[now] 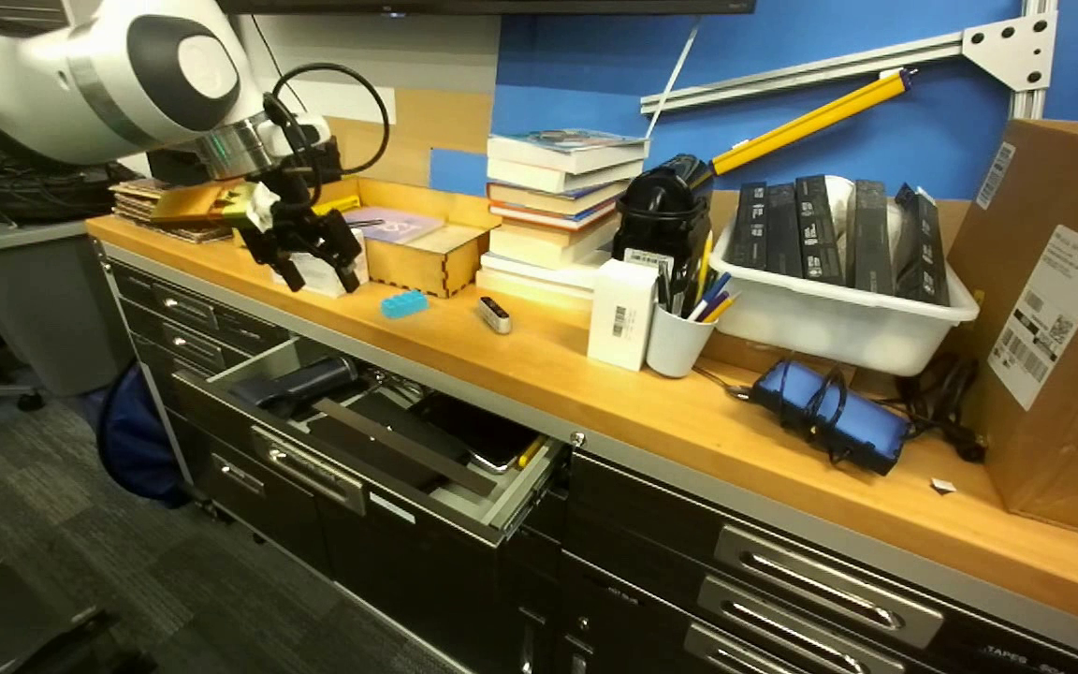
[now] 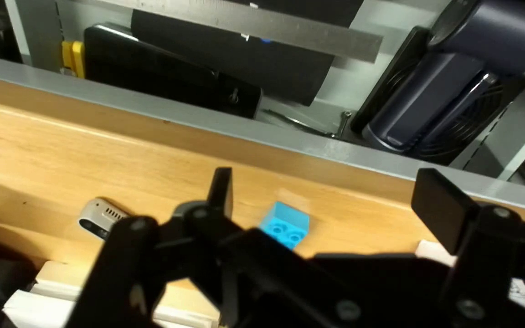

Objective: Put the blue object inside the drawer then close the drawer.

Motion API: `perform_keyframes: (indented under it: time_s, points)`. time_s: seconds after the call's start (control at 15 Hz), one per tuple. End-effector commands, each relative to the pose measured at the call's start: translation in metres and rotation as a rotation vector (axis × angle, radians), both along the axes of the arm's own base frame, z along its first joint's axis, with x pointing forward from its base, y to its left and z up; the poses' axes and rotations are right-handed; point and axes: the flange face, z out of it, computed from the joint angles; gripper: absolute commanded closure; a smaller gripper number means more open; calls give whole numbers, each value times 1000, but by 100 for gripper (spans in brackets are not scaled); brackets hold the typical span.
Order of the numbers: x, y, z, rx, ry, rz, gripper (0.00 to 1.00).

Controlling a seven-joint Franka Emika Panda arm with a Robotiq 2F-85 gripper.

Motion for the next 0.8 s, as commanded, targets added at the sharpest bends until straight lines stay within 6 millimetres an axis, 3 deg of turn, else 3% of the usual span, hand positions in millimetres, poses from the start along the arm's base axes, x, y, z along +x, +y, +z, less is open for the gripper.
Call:
perform_keyframes:
  time_s: [0.0, 0.67, 0.73]
  points:
    - [45, 16, -15, -11, -98, -99, 0]
    - [111, 33, -64, 19, -176, -352, 0]
    - [115, 33, -67, 16, -184, -365, 25]
